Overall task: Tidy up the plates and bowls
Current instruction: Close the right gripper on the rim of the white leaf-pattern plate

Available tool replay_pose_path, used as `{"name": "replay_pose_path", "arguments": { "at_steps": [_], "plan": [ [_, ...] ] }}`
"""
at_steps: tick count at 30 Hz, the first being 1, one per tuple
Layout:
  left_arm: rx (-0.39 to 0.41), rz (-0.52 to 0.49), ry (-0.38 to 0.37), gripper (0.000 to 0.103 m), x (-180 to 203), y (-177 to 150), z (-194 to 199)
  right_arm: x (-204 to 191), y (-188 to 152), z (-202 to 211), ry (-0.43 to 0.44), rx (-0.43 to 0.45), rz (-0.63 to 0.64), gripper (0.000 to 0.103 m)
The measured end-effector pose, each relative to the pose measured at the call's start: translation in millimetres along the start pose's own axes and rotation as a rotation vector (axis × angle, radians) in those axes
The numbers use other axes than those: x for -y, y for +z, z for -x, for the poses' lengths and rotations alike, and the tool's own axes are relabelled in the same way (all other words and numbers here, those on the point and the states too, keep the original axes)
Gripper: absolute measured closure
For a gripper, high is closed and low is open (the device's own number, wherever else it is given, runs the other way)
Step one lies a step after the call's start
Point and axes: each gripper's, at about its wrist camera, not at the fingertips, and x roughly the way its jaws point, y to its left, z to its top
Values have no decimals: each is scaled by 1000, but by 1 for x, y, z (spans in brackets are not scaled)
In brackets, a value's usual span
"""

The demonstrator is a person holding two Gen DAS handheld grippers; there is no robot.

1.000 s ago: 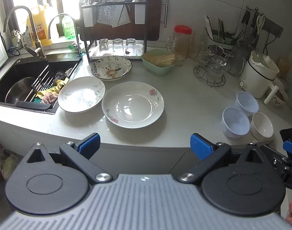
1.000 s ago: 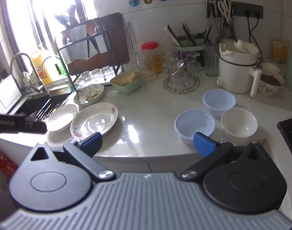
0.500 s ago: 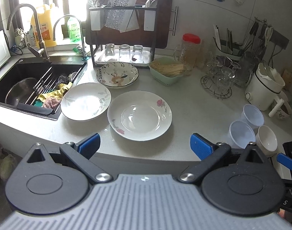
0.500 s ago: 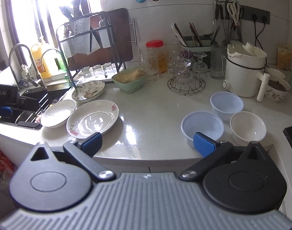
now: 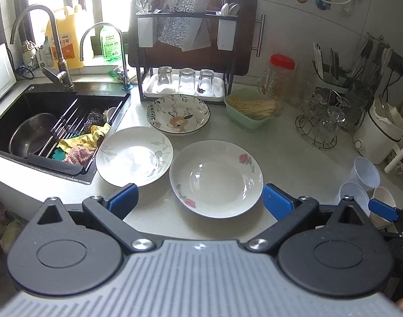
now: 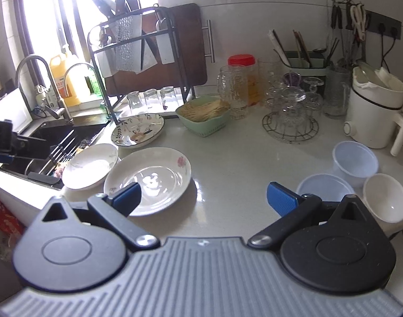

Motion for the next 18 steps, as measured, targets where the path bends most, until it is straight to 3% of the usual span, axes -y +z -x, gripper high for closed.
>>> {"name": "replay_pose_path", "arguments": {
  "at_steps": [12,18],
  "plan": [
    [-50,-3,17,1,-89,48,-58,-69,44,-72,27,-13,-12,0],
    [-66,48,5,1,-134,66,-83,-95,66,-105,25,-51,-45,0]
  ]
}}
